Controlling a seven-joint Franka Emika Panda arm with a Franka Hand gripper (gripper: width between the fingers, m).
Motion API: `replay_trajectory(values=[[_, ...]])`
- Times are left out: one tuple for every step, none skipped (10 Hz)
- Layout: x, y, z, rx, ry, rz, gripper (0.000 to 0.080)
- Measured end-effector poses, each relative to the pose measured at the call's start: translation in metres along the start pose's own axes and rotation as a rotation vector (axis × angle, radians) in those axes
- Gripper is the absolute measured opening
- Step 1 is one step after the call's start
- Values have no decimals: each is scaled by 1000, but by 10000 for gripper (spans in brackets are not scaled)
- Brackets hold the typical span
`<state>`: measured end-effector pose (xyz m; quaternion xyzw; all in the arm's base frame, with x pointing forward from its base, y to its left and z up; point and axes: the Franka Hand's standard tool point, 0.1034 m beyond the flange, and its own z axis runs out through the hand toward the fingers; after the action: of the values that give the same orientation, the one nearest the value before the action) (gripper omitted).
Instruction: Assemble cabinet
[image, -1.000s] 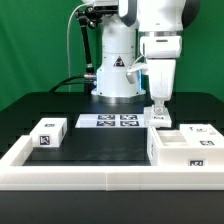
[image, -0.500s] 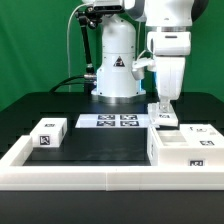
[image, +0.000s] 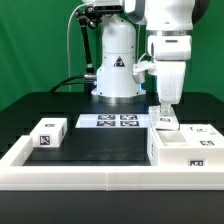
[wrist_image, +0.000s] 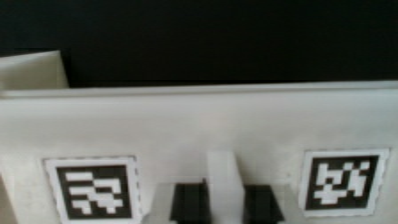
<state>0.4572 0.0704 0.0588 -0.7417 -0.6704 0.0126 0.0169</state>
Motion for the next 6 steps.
replay_trajectory(values=[[-1,2,0,-1,1,2,70],[-1,3,0,-3,1,4,70],[-1,3,0,-3,1,4,70],[-1,3,0,-3,1,4,70],[-1,3,0,-4,2,8,70],[-1,3,0,-5,3,9,70]])
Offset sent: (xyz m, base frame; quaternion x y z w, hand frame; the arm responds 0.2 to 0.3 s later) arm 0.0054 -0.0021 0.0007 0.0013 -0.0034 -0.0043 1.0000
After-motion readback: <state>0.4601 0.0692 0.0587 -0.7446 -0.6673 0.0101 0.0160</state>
